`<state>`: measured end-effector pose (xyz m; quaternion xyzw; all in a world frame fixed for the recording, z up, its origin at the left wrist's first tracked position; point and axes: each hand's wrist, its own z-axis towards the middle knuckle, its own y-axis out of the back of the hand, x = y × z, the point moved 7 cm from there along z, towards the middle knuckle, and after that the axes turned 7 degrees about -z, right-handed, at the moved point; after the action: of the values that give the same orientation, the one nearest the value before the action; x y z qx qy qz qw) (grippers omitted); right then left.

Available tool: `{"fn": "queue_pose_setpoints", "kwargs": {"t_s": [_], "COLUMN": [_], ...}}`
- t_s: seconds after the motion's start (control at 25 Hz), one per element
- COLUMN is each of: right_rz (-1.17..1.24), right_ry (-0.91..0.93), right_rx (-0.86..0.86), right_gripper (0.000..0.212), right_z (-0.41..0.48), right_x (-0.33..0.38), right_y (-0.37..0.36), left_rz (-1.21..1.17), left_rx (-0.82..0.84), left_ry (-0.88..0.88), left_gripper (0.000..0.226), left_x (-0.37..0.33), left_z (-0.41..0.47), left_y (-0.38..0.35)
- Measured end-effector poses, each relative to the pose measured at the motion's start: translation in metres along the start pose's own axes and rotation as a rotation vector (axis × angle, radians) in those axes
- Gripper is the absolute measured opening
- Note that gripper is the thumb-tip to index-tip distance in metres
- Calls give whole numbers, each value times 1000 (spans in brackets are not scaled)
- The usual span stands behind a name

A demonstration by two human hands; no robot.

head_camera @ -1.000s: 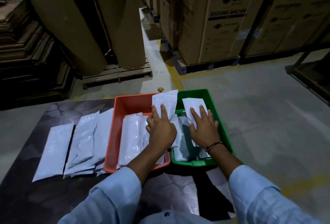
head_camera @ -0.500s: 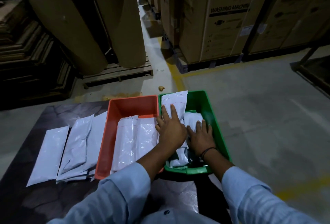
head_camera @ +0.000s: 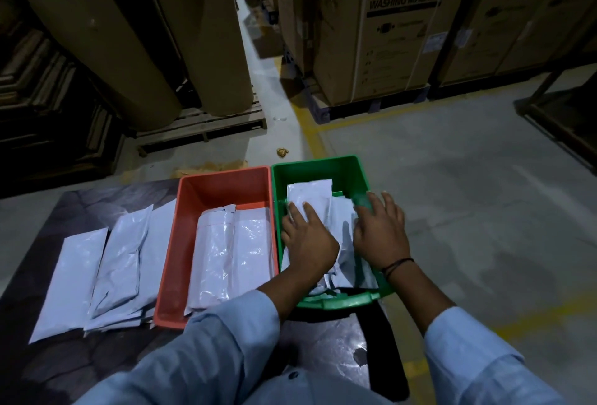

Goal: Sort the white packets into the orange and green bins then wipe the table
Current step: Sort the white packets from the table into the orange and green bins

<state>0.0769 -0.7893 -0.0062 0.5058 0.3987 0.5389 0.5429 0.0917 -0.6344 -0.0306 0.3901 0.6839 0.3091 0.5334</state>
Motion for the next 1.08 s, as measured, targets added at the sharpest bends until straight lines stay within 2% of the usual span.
{"fn": "queue_pose_setpoints", "kwargs": {"t_s": [0.08, 0.24, 0.32, 0.44, 0.6, 0.76, 0.92, 1.08], "right_rz": [-4, 6, -10, -18, 45, 171, 317, 414], "right_ry": [17, 47, 54, 34, 0, -1, 14, 95], "right_rx": [28, 30, 32, 29, 1, -65, -112, -181], "right_gripper": [34, 35, 35, 35, 39, 43, 42, 40], "right_z": [-7, -15, -15, -14, -10, -2, 8, 10], "right_x": [-4, -2, 0, 5, 21, 59, 119, 204], "right_y": [-7, -11, -12, -12, -9, 1, 11, 18], "left_rz": [6, 143, 138, 132, 197, 59, -115, -202], "left_rx": [50, 225, 320, 351, 212, -5, -203, -345], "left_ry": [45, -19, -24, -52, -245, -350, -320, -265], "left_gripper": [75, 79, 81, 80, 67, 56, 55, 49], "left_x": [7, 22, 30, 29, 7, 10, 65, 155], "left_z": [1, 4, 8, 9, -3, -8, -12, -15], "left_y": [-16, -43, -47, -38, -3, 59, 125, 182]}}
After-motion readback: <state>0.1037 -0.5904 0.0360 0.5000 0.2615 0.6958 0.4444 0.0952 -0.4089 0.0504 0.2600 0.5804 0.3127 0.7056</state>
